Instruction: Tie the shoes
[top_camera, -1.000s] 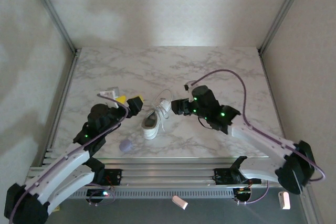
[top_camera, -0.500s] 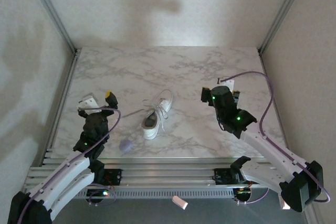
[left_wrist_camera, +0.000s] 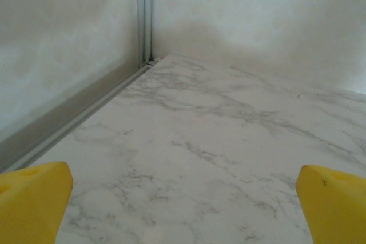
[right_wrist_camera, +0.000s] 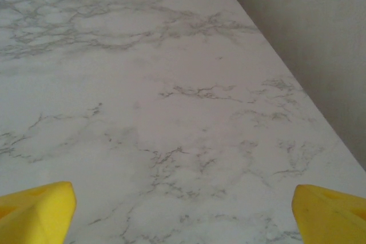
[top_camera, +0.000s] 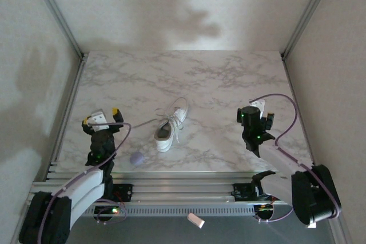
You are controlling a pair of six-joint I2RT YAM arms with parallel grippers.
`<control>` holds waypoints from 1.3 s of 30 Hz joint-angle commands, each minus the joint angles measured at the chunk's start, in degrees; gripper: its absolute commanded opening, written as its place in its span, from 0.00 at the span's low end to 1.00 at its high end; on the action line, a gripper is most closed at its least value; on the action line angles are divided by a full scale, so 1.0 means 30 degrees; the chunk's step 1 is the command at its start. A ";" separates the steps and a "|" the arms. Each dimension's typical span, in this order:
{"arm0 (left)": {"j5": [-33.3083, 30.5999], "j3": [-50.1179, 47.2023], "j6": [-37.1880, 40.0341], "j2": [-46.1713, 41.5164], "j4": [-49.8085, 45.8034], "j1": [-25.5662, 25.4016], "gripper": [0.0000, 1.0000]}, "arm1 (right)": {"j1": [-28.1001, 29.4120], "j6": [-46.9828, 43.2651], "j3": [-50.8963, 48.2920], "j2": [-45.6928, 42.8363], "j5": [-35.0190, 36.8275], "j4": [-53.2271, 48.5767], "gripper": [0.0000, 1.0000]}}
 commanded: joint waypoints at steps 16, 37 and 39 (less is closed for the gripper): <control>0.9345 0.3292 -0.1461 1.3008 0.9833 0.4963 1.00 | -0.3762 -0.2038 0.0872 0.7446 -0.7362 1.0835 0.99; 0.7201 0.4129 -0.1015 1.2747 0.7678 0.4059 1.00 | -0.4590 -0.1500 -0.0389 0.8239 -0.8382 1.2784 0.99; 0.7201 0.4181 -0.1015 1.2763 0.7592 0.4031 1.00 | -0.4577 -0.1499 -0.0388 0.8239 -0.8397 1.2784 0.99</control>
